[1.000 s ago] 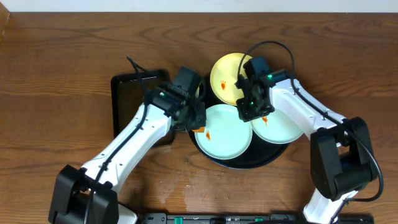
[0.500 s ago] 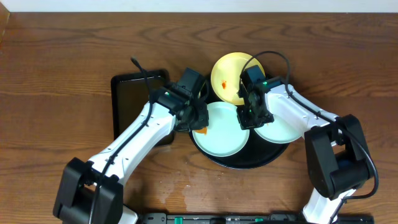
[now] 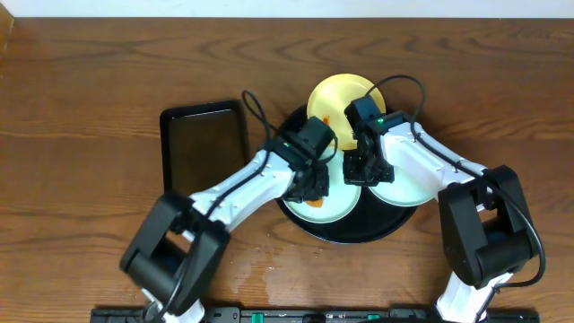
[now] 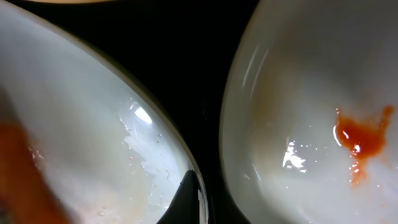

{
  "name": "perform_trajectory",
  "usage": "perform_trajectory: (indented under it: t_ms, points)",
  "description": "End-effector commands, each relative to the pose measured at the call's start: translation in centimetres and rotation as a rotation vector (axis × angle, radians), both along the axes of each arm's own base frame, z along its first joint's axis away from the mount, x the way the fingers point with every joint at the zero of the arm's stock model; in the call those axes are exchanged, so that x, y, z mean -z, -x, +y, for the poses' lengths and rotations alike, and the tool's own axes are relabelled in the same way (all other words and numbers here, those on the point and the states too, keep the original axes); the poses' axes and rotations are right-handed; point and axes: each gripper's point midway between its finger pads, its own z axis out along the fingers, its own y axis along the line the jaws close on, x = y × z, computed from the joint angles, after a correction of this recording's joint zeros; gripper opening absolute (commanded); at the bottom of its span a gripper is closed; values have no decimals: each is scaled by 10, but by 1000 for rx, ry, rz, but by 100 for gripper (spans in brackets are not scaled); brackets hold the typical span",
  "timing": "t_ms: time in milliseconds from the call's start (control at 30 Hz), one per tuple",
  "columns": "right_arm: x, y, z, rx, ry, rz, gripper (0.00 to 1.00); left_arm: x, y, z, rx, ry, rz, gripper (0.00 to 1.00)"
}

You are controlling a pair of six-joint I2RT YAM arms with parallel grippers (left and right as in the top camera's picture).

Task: Clean dirty plates on tray and stack at the side
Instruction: 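Scrub the left pale green plate with the sponge in the left gripper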

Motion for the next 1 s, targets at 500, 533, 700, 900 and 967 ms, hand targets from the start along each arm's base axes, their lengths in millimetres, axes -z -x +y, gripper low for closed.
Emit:
perform_trajectory:
  t_ms: [500, 533, 700, 900, 967]
  points:
    - [6, 1, -12, 57, 80, -2, 1, 5, -62, 78, -96, -464, -306, 8]
    - [6, 1, -12, 57, 80, -2, 1, 3, -65, 82, -89, -493, -328, 7]
    - [6, 2, -12, 57, 82, 1, 1, -12, -80, 105, -102, -638, -434, 8]
    - [6, 4, -14, 57, 93, 6, 1, -32, -85, 104, -117, -634, -454, 7]
    - [6, 4, -15, 57, 93, 7, 1, -42, -86, 101, -125, -612, -467, 7]
